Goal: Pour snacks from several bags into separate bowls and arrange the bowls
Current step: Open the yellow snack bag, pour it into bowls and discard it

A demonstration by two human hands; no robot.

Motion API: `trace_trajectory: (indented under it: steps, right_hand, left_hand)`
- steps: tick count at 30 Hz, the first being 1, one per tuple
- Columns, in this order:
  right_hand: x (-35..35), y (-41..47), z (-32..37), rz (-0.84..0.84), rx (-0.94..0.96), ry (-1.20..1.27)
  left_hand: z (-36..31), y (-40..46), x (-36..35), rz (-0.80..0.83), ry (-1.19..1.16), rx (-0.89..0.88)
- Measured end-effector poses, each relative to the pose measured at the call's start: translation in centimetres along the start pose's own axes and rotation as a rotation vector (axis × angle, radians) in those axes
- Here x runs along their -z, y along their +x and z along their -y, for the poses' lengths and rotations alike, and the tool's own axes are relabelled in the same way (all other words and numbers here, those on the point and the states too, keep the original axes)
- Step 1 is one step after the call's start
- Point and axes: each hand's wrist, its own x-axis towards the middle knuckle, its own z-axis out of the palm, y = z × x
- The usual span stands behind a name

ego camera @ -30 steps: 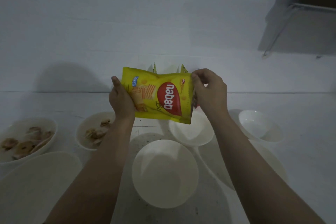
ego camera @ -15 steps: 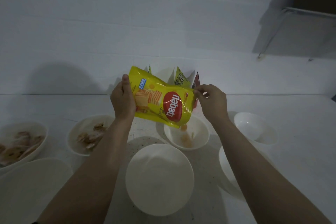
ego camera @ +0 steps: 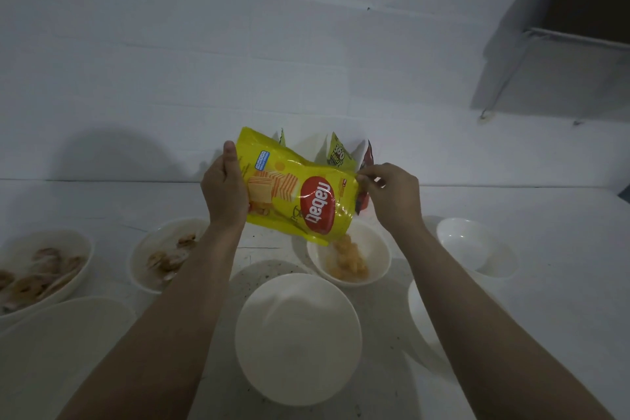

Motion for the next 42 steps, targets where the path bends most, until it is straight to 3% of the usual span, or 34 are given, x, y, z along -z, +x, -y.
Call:
trace_trajectory:
  steps: [34, 42]
  right_hand:
    - [-0.3, 0.6, -0.6, 0.042, 0.081, -0.032]
    - [-0.8, 0.9, 0.6, -0.027, 0.085, -0.024]
  left_hand:
    - [-0.1, 0.3, 0.4, -0.005, -0.013, -0.005]
    - [-0.3, 0.3, 0.7, -0.022, -0.019, 0.015]
